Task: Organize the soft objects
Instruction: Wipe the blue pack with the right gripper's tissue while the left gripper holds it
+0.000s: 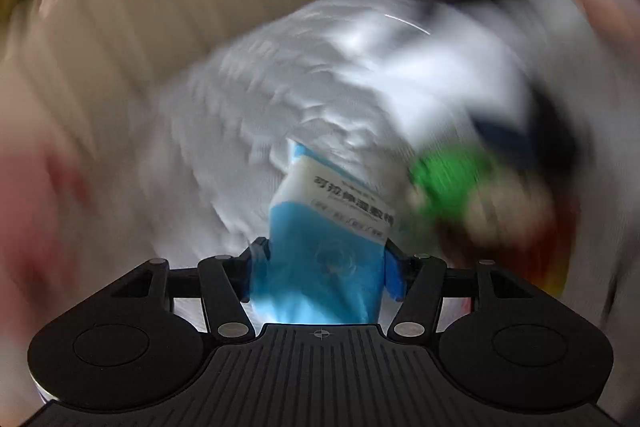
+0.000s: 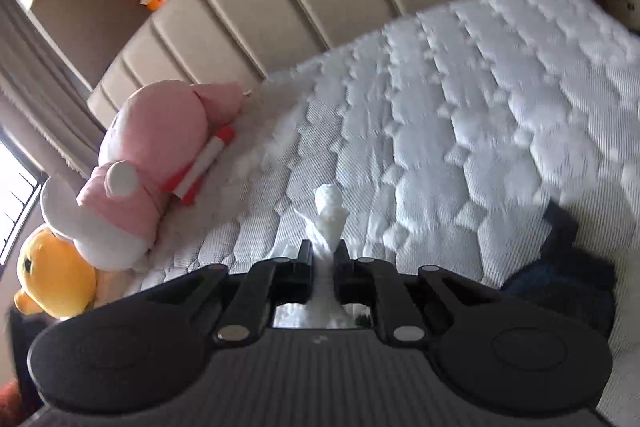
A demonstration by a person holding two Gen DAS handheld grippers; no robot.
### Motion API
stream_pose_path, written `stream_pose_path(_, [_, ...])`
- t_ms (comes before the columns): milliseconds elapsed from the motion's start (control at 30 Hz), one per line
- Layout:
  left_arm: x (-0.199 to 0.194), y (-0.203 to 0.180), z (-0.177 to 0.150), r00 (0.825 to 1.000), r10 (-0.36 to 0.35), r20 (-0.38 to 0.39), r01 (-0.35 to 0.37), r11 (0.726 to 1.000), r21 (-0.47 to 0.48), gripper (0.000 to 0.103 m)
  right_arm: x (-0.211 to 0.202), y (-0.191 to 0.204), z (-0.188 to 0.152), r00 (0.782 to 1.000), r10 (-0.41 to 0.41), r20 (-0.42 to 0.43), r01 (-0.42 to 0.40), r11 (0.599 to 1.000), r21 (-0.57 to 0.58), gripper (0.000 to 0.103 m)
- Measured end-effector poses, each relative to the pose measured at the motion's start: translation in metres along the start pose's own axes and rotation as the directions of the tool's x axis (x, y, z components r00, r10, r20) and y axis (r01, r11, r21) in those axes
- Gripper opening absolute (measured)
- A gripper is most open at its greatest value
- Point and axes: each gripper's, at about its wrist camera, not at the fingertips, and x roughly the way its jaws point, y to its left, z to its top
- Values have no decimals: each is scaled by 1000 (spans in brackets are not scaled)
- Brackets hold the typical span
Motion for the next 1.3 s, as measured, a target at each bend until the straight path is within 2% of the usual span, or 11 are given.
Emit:
stream_pose_path(67, [-11, -27, -4, 1000, 13, 8, -14, 985, 172, 66, -4, 10, 3, 999, 39, 14, -39, 999, -27, 11])
stream_pose_path(200, [-15, -54, -3, 1000, -1, 10, -2, 963, 269, 80, 15, 35, -1, 980, 198, -35, -200, 979, -44, 11])
stream_pose_path(267, [-15, -53, 3, 1000, -20, -3, 21, 975, 223, 83, 31, 46, -15, 970, 221, -99, -229, 970, -83, 11])
stream_pose_path(433, [-14, -25, 7, 988, -137, -65, 136, 990, -20, 90, 41, 47, -36, 975, 116, -191, -158, 963, -217, 9])
stream_pose_path(667, [-2, 13, 1, 969, -249, -6, 235, 922, -309, 94, 29, 35, -31, 967, 91, -236, -135, 975, -176, 9])
stream_pose_path(733, [-2, 6, 1, 962, -275, 9, 266, 921, -283, 88, 25, 34, -31, 966, 80, -247, -127, 975, -181, 9])
stream_pose_path(800, [-2, -7, 5, 959, -284, 6, 278, 935, -219, 64, 20, 34, -29, 966, 68, -249, -118, 974, -191, 11])
stream_pose_path(867, [-6, -20, 2, 960, -279, 0, 276, 948, -159, 59, 11, 33, -26, 969, 44, -245, -100, 970, -220, 16])
stream_pose_path(1000, [-12, -34, 3, 953, -301, 11, 301, 948, -103, 59, -14, 40, -39, 980, -65, -186, -22, 902, -432, 33])
stream_pose_path(1133, [-10, -38, 6, 946, -326, 2, 324, 940, -111, 62, -29, 55, -60, 980, -85, -177, -27, 833, -552, 48])
stream_pose_path(1300, [-4, -40, -2, 942, -334, -30, 330, 938, -102, 65, -36, 77, -84, 970, -132, -202, -48, 714, -698, 40])
